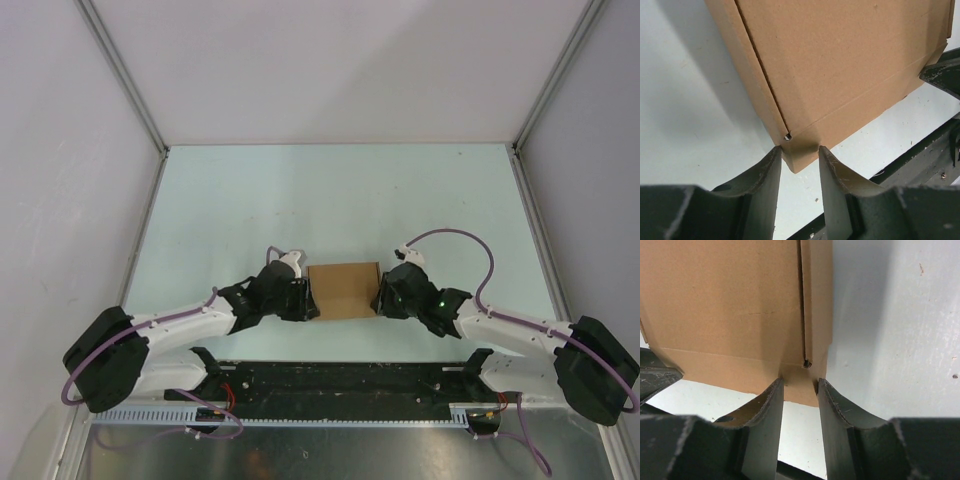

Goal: Fold the paper box

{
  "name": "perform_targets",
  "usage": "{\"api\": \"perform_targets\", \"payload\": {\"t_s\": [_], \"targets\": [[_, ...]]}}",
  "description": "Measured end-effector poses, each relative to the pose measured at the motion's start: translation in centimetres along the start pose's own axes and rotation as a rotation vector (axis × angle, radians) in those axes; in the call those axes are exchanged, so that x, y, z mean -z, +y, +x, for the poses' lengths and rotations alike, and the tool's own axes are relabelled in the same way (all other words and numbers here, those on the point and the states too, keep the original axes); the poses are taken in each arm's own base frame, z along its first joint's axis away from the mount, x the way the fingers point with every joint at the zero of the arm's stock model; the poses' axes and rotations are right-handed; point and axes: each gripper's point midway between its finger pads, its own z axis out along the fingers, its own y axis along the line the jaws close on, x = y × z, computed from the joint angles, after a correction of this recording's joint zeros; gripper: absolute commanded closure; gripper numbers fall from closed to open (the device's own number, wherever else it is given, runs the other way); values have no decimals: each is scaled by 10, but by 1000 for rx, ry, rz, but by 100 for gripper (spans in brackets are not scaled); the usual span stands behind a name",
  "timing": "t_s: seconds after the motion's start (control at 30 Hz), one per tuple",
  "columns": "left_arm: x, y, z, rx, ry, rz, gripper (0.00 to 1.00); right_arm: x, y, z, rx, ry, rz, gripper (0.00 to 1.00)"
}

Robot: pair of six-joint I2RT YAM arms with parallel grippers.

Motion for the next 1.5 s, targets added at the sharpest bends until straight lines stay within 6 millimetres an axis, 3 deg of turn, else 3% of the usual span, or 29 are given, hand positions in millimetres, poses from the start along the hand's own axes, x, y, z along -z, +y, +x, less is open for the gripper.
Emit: {"api": "perform_targets", "payload": {"t_s": [0.27, 0.43, 0.6, 0.83, 0.93, 1.03, 1.13, 1.3, 1.5], "targets": [[0, 0, -1, -9, -2, 1, 58, 0, 1, -3, 5, -18, -15, 58], [12, -10, -12, -33, -36, 28, 53, 4, 2, -13, 1, -49, -32, 56], [38, -36, -46, -86, -114, 77, 50, 5, -2, -20, -9, -64, -26, 55], [67, -65, -102, -192, -242, 88, 56, 8, -2, -27, -20, -81, -41, 55], [59, -78, -122, -248, -246, 89, 58, 13, 0, -32, -28, -99, -59, 55], [34, -89, -131, -309, -201, 102, 60, 23, 5, -40, -37, -135, -90, 54], [7, -83, -123, -354, -127, 86, 60, 39, 8, -51, -49, -190, -123, 54], [-16, -74, -105, -388, -44, 78, 61, 61, 7, -64, -78, -259, -153, 59], [-35, -85, -91, -445, -8, 103, 62, 60, -9, -49, -99, -234, -124, 60]]}}
